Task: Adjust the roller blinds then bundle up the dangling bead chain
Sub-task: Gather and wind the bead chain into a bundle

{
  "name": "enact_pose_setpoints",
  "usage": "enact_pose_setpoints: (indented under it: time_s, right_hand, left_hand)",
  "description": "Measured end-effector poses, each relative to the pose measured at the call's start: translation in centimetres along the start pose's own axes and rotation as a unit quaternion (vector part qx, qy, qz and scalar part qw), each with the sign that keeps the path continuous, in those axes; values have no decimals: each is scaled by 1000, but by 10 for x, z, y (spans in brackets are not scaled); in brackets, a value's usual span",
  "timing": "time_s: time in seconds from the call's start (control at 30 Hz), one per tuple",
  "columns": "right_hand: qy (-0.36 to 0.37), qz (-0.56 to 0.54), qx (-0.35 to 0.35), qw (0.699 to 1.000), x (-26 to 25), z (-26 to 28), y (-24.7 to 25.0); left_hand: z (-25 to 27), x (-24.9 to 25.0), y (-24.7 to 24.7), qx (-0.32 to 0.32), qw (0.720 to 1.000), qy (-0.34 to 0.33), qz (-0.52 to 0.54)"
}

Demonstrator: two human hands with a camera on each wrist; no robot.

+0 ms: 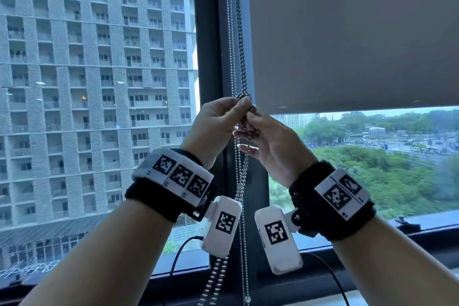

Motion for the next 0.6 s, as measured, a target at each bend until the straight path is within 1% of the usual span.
enact_pose_setpoints:
  time_s: [0.07, 0.13, 0.23, 0.3, 0.33, 0.37, 0.4, 0.43, 0.5, 0.53, 0.6]
  right_hand:
    - [2, 33, 12, 999, 2, 0, 1]
    - [10, 59, 20, 998, 3, 0, 1]
    - [66, 124, 33, 990, -4, 0, 0]
    - [114, 163, 27, 980, -9, 0, 1]
    - [130, 181, 22, 975, -11, -1, 2]
    - [140, 195, 19, 971, -12, -2, 2]
    - [146, 202, 19, 968, -13, -4, 2]
    - [151, 203, 17, 967, -13, -5, 2]
    - [163, 199, 15, 966, -11, -10, 2]
    - [166, 192, 16, 967, -11, -12, 3]
    - [164, 173, 18, 971, -10, -13, 4]
  left_hand:
    - [-2, 0, 1, 15, 998, -30, -48]
    - [-4, 0, 3, 43, 990, -66, -120]
    - [-1, 3, 7, 89, 966, -101, -220]
    - [3, 3, 15, 105, 959, -107, -241]
    - [4, 3, 19, 91, 965, -100, -226]
    - [6, 3, 22, 64, 977, -83, -188]
    - [7, 3, 23, 37, 988, -54, -137]
    - [9, 3, 25, 24, 996, -19, -84]
    - [12, 2, 26, 20, 999, 27, 25]
    - [14, 2, 26, 17, 997, 35, 73]
    - [15, 1, 26, 3, 990, 30, 135]
Point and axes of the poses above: each hand's wrist, its own z-axis away from the middle knuckle, its own y-axis out of the back of the hand, x = y × z, the point moved 2 cm from there along -z, towards the middle knuckle, and after that the axes turned 6 degrees about -z, right-handed, at the moved point
